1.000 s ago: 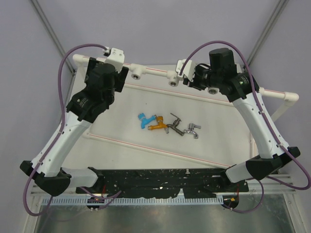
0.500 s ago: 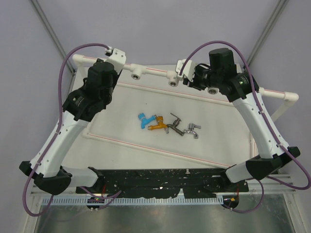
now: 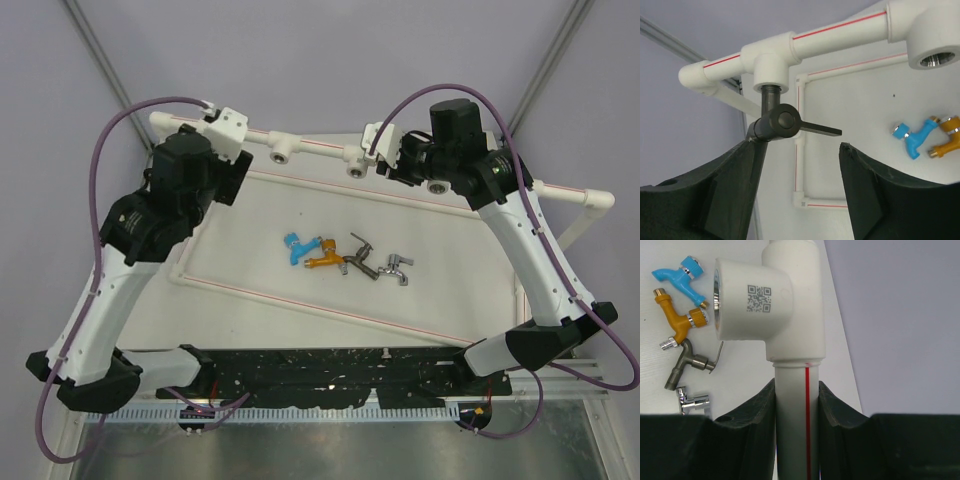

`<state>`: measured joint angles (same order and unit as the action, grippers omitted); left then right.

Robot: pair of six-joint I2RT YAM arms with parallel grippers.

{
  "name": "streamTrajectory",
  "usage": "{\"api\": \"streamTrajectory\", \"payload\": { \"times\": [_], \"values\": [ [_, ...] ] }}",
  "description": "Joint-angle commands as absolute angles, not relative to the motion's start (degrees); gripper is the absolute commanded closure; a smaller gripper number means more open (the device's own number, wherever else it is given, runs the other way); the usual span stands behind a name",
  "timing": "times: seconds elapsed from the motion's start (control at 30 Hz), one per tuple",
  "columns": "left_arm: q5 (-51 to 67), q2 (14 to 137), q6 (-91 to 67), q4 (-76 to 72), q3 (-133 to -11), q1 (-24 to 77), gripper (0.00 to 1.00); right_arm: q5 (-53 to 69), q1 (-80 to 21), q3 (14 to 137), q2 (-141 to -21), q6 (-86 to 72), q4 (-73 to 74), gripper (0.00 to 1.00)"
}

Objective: Install the water faucets

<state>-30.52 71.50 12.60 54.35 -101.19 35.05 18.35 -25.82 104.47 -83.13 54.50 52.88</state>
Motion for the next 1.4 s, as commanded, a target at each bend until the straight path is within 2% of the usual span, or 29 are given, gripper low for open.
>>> {"api": "streamTrajectory", "payload": {
  "times": [0.0, 0.17, 0.3, 0.5, 0.6, 0.8, 0.9, 1.0, 1.07, 1.23, 1.37],
  "values": [
    [-20.2, 65.4, 6.1, 46.2, -102.8, 30.3, 0.28, 26.4, -27.6, 103.4, -85.4, 52.3, 52.9, 0.95],
    [-12.1, 63.8, 0.4, 38.5, -97.2, 22.9, 0.39, 26.4, -27.6, 103.0, -85.4, 52.2, 53.0, 0.95],
    [-5.7, 64.1, -5.8, 35.4, -94.1, 17.7, 0.51, 26.4, -27.7, 102.9, -85.3, 52.3, 52.9, 0.95],
    [-0.3, 67.3, -6.1, 36.9, -93.8, 17.1, 0.66, 26.5, -27.6, 103.0, -85.6, 52.3, 52.8, 0.95],
    [3.3, 68.9, -6.9, 38.7, -94.0, 17.1, 0.77, 26.4, -27.6, 102.8, -85.6, 52.3, 52.7, 0.95],
    [6.2, 70.7, -7.9, 40.5, -92.4, 18.6, 0.85, 26.3, -27.6, 102.9, -85.8, 52.3, 52.7, 0.95],
    [6.2, 71.9, -7.8, 41.6, -91.8, 19.4, 0.82, 26.3, -27.6, 103.0, -86.0, 52.3, 52.6, 0.95],
    [5.4, 71.2, -8.7, 41.8, -92.5, 19.5, 0.68, 26.3, -27.6, 102.9, -86.0, 52.3, 52.7, 0.95],
    [5.3, 69.7, -9.7, 41.1, -93.9, 19.5, 0.55, 26.4, -27.6, 102.9, -86.0, 52.4, 52.7, 0.95],
    [9.8, 67.1, -11.5, 41.8, -101.5, 19.2, 0.36, 26.5, -27.6, 102.9, -86.2, 52.3, 52.7, 0.95],
    [13.6, 66.2, -15.1, 41.7, -103.9, 14.2, 0.28, 26.5, -27.6, 102.8, -86.1, 52.3, 52.7, 0.95]
  ]
}}
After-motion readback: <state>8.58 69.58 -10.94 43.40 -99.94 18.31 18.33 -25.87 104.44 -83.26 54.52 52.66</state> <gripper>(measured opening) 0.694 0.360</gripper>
